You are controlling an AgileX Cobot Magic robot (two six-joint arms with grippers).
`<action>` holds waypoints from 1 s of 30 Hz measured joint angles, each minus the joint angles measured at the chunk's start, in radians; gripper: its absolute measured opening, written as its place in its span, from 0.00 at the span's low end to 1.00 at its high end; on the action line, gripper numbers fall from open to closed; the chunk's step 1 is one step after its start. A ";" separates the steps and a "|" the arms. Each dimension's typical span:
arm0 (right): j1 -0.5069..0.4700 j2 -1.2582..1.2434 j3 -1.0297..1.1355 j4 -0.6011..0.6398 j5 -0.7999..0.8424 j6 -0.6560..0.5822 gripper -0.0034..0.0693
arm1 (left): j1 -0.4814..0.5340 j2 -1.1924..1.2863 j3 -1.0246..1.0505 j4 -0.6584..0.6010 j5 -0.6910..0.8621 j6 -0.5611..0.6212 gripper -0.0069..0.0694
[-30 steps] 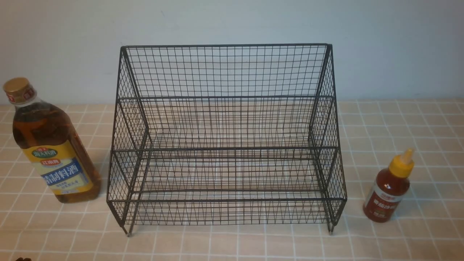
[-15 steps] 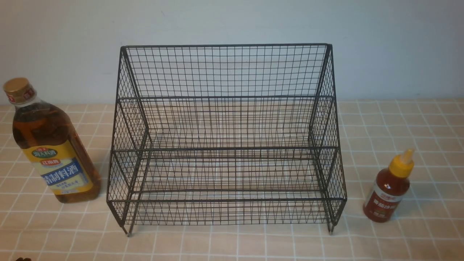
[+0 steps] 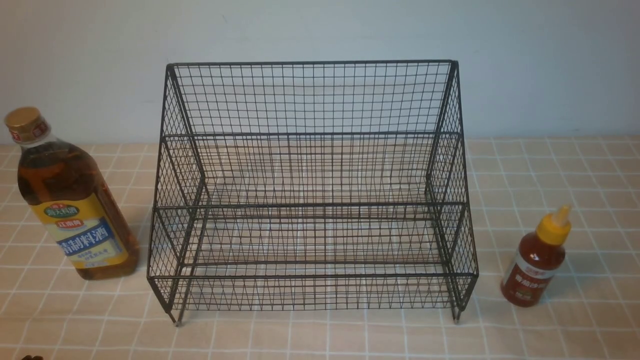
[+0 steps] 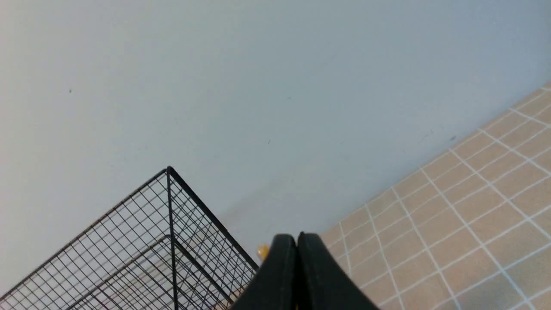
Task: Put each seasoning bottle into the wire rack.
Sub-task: Use the right arm to grab the condiment bottle closest to it
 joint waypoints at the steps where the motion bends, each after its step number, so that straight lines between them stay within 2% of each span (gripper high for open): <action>1: 0.000 0.000 0.000 0.014 -0.007 -0.016 0.03 | 0.000 0.000 0.000 0.000 0.000 0.000 0.08; 6: 0.000 0.000 0.000 0.019 -0.038 -0.066 0.03 | 0.000 0.000 0.000 0.000 0.000 0.000 0.08; 9: 0.000 0.000 -0.001 -0.053 -0.067 -0.151 0.03 | 0.000 0.000 0.000 0.000 0.000 0.000 0.08; 17: 0.000 0.095 -0.199 -0.218 0.038 -0.303 0.05 | 0.000 0.000 0.000 0.000 0.000 0.000 0.08; 19: 0.000 0.219 -0.271 -0.239 0.077 -0.353 0.09 | 0.000 0.000 0.000 0.000 0.000 0.000 0.08; 21: 0.000 0.284 -0.306 -0.245 0.106 -0.364 0.11 | 0.000 0.000 0.000 0.000 0.000 0.000 0.08; 23: 0.000 0.392 -0.367 -0.247 0.157 -0.372 0.16 | 0.000 0.000 0.000 0.000 0.000 0.000 0.08; 24: 0.000 0.504 -0.413 -0.248 0.207 -0.374 0.22 | 0.000 0.000 0.000 0.000 0.000 0.000 0.08; 25: 0.000 0.516 -0.425 -0.248 0.212 -0.376 0.23 | 0.000 0.000 0.000 0.000 0.000 0.000 0.08; 30: 0.000 0.812 -0.559 -0.234 0.286 -0.381 0.49 | 0.000 0.000 0.000 0.000 0.000 0.000 0.08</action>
